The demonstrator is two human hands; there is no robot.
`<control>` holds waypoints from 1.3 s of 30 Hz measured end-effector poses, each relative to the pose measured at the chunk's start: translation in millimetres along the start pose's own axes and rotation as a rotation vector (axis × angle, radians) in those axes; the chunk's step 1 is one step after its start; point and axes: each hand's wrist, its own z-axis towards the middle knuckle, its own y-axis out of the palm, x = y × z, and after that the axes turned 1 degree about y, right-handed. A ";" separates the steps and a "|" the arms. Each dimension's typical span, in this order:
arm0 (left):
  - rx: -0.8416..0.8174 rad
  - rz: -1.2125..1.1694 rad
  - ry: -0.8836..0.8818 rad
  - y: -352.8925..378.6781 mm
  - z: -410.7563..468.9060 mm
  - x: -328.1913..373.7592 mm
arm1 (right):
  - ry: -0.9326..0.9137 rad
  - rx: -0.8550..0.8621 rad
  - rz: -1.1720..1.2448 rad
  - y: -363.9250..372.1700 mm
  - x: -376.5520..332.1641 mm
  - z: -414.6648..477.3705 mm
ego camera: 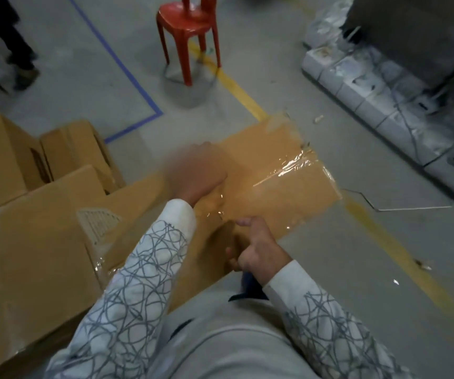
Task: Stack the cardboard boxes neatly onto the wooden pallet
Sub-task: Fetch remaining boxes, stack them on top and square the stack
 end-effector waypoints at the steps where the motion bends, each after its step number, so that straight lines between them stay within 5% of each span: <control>1: 0.019 0.002 -0.013 -9.8 24.6 2.4 | -0.026 -0.002 -0.013 16.9 -24.2 2.1; 15: 0.373 -0.211 -0.445 -129.9 297.9 -135.8 | -0.346 -0.157 -0.518 332.0 -233.0 102.3; 25: 0.408 -0.284 -0.582 -216.7 480.7 -272.1 | -0.228 -0.166 -0.712 586.0 -276.4 89.5; 39: 0.598 -0.395 -1.233 -277.7 601.2 -449.3 | 0.088 -0.260 -1.263 881.2 -319.6 137.9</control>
